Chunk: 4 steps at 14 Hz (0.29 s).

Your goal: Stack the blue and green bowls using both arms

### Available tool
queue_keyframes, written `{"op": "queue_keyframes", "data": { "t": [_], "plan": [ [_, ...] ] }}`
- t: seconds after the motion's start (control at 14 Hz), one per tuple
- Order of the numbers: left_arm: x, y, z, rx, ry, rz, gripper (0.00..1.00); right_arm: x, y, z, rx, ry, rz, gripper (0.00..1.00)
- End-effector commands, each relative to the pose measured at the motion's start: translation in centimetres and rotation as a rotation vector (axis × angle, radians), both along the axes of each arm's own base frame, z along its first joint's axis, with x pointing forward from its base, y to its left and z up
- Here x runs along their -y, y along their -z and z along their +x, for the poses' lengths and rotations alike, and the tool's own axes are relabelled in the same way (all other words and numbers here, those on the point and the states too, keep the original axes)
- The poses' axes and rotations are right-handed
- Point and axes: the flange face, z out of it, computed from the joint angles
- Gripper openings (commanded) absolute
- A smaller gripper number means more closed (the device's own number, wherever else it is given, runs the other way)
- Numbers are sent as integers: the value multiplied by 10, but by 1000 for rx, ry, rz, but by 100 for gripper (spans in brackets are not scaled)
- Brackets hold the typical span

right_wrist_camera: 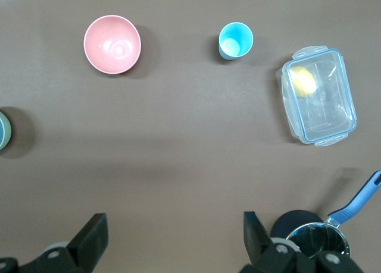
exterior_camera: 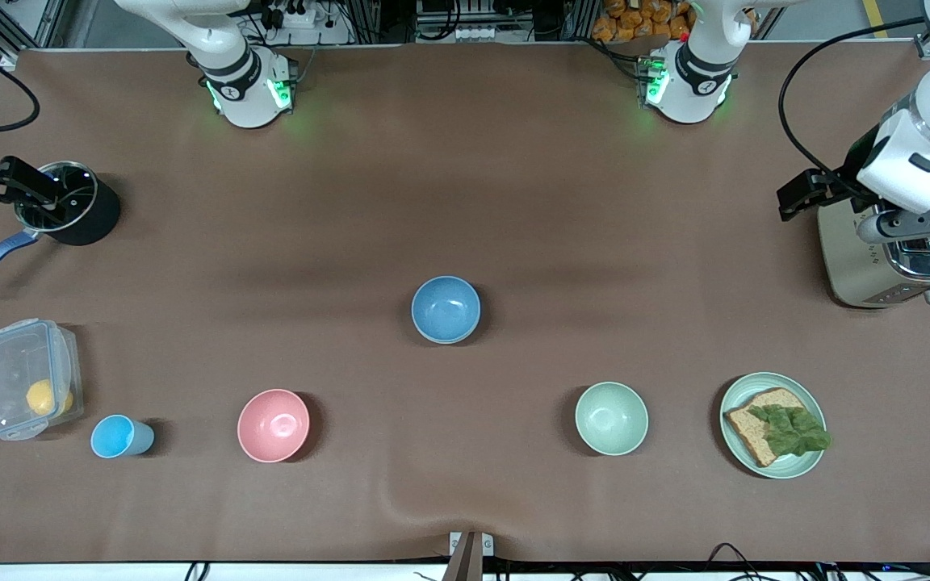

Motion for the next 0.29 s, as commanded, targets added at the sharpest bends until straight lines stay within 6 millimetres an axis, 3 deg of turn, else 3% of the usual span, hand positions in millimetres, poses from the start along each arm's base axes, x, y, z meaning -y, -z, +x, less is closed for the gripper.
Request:
{"op": "queue_keyframes", "data": {
  "t": [0.0, 0.21],
  "plan": [
    [3, -12, -7, -7, 27, -18, 100, -2, -2, -6, -4, 45, -14, 100],
    [3, -13, -8, -13, 44, -34, 100, -5, -5, -8, -1, 40, -13, 100]
  ]
}}
